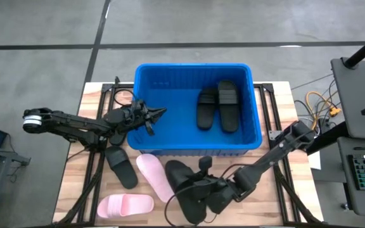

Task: Pick and place slides into bin
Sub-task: Put the black slide into the blue bin

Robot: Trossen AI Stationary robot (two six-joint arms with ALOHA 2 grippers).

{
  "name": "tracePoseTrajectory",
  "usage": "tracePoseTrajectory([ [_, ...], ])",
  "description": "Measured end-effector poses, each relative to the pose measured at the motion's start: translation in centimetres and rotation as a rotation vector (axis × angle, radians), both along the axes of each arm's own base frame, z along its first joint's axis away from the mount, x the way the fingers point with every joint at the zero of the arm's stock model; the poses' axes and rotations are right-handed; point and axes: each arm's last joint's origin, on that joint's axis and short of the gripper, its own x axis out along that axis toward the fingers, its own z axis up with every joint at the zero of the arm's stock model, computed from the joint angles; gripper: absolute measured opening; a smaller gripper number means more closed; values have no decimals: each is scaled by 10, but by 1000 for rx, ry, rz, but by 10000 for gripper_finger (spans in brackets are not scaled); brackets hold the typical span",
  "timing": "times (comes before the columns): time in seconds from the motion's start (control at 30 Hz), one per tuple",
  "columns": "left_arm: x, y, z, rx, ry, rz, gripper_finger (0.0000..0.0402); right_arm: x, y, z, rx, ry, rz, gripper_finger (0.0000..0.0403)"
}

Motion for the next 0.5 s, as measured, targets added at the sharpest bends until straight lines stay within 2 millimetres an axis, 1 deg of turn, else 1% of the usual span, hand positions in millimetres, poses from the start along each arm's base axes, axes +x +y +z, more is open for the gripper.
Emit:
tracePoseTrajectory([
  [0.1,0,0,0,0,0,0,6,-5,-3,12,12,-35,-12,27],
  [0.17,0,0,0,0,0,0,6,-8,-4,19,10,-74,-49,27],
  [0.33,0,0,0,0,1,0,6,-16,-6,32,-4,-128,-90,27],
  [0.5,0,0,0,0,2,3,6,-20,-8,38,-14,-144,-106,27],
])
